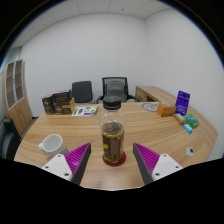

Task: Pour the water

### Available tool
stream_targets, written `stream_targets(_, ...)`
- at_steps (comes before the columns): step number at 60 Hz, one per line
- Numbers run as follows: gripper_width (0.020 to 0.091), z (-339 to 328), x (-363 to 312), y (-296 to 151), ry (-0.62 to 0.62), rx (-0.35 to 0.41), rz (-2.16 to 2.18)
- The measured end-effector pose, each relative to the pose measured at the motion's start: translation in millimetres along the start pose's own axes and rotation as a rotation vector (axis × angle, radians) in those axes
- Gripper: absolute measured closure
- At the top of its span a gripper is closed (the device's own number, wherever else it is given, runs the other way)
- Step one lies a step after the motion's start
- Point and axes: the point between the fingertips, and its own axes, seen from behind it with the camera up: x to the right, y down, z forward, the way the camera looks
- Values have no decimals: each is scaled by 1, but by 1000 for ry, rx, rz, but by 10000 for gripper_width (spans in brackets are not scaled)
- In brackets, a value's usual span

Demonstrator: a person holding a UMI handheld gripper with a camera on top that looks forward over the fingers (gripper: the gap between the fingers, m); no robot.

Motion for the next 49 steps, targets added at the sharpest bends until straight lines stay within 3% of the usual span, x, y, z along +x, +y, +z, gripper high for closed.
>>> stream_targets(11, 251, -108, -24, 0, 37, -30, -15)
stream_targets(24, 250, -201, -52, 5, 46, -15, -95)
stream_targets(49, 250, -252, -69, 11, 56, -19, -103)
